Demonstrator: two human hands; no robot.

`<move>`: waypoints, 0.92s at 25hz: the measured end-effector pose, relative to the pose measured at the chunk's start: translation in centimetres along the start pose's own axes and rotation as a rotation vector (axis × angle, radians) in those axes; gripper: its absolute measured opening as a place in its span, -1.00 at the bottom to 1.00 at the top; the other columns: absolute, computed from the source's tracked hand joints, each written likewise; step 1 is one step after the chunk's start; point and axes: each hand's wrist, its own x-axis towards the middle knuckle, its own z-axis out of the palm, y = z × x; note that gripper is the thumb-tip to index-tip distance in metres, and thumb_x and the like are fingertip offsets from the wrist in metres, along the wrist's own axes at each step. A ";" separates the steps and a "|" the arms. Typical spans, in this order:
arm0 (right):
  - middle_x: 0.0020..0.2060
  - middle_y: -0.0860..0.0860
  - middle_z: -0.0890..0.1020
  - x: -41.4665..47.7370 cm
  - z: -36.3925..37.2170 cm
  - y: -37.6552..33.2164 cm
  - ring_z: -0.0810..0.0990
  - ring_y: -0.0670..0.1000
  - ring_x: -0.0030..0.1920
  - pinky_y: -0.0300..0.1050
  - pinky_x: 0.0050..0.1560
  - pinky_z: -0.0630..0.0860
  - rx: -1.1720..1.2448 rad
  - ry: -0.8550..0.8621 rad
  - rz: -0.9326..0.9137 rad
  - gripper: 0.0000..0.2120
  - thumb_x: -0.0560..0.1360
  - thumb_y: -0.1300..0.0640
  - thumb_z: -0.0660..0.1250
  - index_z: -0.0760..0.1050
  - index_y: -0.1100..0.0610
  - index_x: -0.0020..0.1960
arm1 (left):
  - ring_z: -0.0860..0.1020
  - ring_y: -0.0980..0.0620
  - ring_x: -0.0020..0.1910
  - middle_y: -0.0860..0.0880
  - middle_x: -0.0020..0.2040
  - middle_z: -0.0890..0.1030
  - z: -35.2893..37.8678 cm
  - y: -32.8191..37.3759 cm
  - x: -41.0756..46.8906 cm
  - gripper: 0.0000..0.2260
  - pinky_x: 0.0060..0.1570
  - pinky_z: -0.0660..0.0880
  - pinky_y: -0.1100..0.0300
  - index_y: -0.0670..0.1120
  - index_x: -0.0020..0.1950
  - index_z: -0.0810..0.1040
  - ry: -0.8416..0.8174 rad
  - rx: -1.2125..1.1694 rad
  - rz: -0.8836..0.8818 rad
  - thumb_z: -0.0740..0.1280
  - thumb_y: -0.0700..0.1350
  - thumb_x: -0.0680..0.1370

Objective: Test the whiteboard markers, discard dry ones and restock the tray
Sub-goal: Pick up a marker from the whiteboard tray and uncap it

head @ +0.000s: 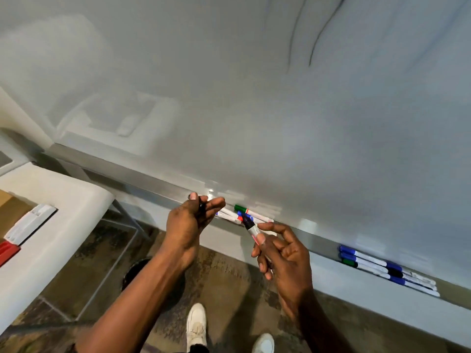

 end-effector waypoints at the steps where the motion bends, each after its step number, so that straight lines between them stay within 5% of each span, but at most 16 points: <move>1: -0.26 0.21 0.68 0.5 0.1 -1.0 0.48 0.13 -0.41 -0.13 -0.45 0.41 -0.003 0.026 -0.048 -0.83 0.52 0.06 0.43 0.63 -0.01 0.11 | 0.76 -0.15 0.16 -0.25 0.09 0.77 0.6 0.5 -0.4 -0.67 0.39 0.55 -0.08 -0.20 0.08 0.56 -0.004 0.045 0.065 0.14 0.00 0.80; 4: -0.30 0.24 0.67 2.7 0.4 -4.6 0.52 0.18 -0.42 -0.04 -0.44 0.46 0.007 0.124 -0.210 -0.90 0.49 0.12 0.47 0.67 -0.03 -0.02 | 0.76 0.01 0.12 -0.09 0.02 0.81 2.4 3.3 -1.3 -0.67 0.26 0.56 0.03 -0.22 0.10 0.63 -0.005 0.267 0.323 0.21 0.01 0.76; 7: -0.33 0.28 0.65 4.0 0.8 -9.2 0.55 0.22 -0.44 0.00 -0.42 0.50 0.079 0.201 -0.343 -0.88 0.44 0.21 0.50 0.73 0.10 -0.04 | 0.71 0.24 0.09 0.18 0.02 0.79 4.5 6.6 -1.7 -0.76 0.20 0.55 0.13 0.01 0.08 0.68 0.031 0.442 0.608 0.24 0.03 0.75; 11: -0.41 0.32 0.62 4.2 1.6 -15.0 0.53 0.29 -0.49 0.00 -0.45 0.50 0.123 0.273 -0.517 -0.79 0.33 0.30 0.51 0.75 0.15 -0.04 | 0.62 0.23 -0.28 0.28 0.04 0.74 6.5 9.6 -1.1 -0.74 -0.20 0.50 0.37 0.30 0.14 0.63 0.117 0.592 1.065 0.33 -0.10 0.73; 13: -0.48 0.30 0.59 4.0 2.2 -18.1 0.51 0.26 -0.55 -0.04 -0.49 0.48 0.058 0.292 -0.606 -0.76 0.35 0.39 0.53 0.76 0.11 -0.10 | 0.66 0.30 -0.02 0.24 0.13 0.71 7.6 11.8 -0.5 -0.67 0.05 0.56 0.43 0.21 0.34 0.63 0.152 0.638 1.331 0.34 -0.19 0.72; 15: -0.47 0.24 0.62 3.9 3.1 -21.1 0.55 0.24 -0.56 -0.09 -0.52 0.49 -0.056 0.349 -0.711 -0.68 0.39 0.44 0.54 0.76 0.01 -0.12 | 0.63 0.26 0.23 0.11 0.25 0.70 8.8 14.2 0.0 -0.63 0.36 0.55 0.22 -0.07 0.45 0.62 0.169 0.620 1.533 0.34 -0.24 0.64; 18: -0.26 0.03 0.76 4.1 5.2 -25.8 0.70 0.05 -0.41 -0.15 -0.40 0.60 -0.235 0.413 -1.048 -0.75 0.50 0.22 0.55 0.77 -0.13 0.02 | 0.63 -0.01 0.39 -0.04 0.45 0.62 10.4 18.2 0.6 -0.67 0.40 0.57 -0.07 -0.23 0.39 0.63 0.166 0.648 1.730 0.34 -0.30 0.62; 20: -0.06 -0.07 0.78 4.5 6.8 -29.2 0.76 -0.03 -0.18 -0.16 -0.21 0.66 -0.373 0.450 -1.290 -0.80 0.57 0.04 0.49 0.73 0.00 0.19 | 0.57 -0.12 0.48 -0.13 0.52 0.56 11.0 20.7 1.2 -0.70 0.42 0.55 -0.12 -0.25 0.34 0.65 0.183 0.682 1.804 0.35 -0.33 0.61; 23: 0.04 -0.01 0.76 6.5 8.6 -33.5 0.73 -0.10 -0.06 -0.30 -0.04 0.61 -0.560 0.574 -1.590 -0.73 0.59 0.11 0.48 0.69 0.23 0.23 | 0.50 -0.09 0.55 -0.18 0.54 0.53 11.4 23.0 2.2 -0.69 0.46 0.53 -0.15 -0.27 0.36 0.64 0.175 0.714 1.849 0.36 -0.31 0.62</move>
